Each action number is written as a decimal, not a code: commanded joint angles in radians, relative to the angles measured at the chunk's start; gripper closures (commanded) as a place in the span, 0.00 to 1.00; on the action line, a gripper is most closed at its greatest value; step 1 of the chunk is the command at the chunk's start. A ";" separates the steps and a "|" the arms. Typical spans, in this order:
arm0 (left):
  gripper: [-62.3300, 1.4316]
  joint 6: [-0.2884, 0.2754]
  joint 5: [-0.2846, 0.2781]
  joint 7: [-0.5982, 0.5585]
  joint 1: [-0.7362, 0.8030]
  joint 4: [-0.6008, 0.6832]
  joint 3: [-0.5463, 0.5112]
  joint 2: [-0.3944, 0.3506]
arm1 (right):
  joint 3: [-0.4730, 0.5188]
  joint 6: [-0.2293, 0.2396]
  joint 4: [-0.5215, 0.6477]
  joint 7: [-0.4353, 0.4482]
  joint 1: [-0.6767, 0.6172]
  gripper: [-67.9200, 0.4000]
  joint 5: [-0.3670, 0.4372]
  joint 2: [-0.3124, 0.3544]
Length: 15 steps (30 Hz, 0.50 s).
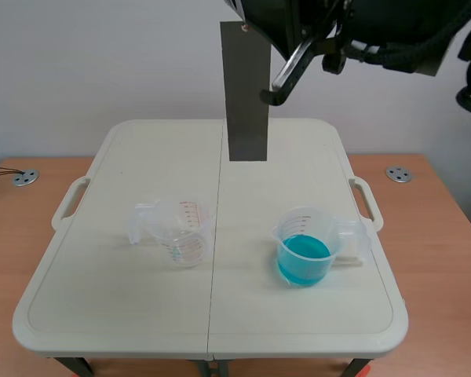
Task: Hold the metal plate by the orange handle, dip it into the blue solution, take it out and point at it, then put the plate back in the beaker on the left.
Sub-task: 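Raise the plate and point at it, then put the plate into the left beaker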
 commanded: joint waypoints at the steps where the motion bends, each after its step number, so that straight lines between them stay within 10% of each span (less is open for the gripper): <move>1: 0.93 -0.025 0.015 -0.009 0.008 0.019 0.012 0.032 | -0.009 0.005 -0.010 0.012 0.040 0.98 0.015 -0.011; 15: 0.93 -0.079 0.192 0.001 0.019 -0.014 0.144 0.303 | -0.151 0.005 -0.181 0.017 0.213 0.98 0.015 -0.050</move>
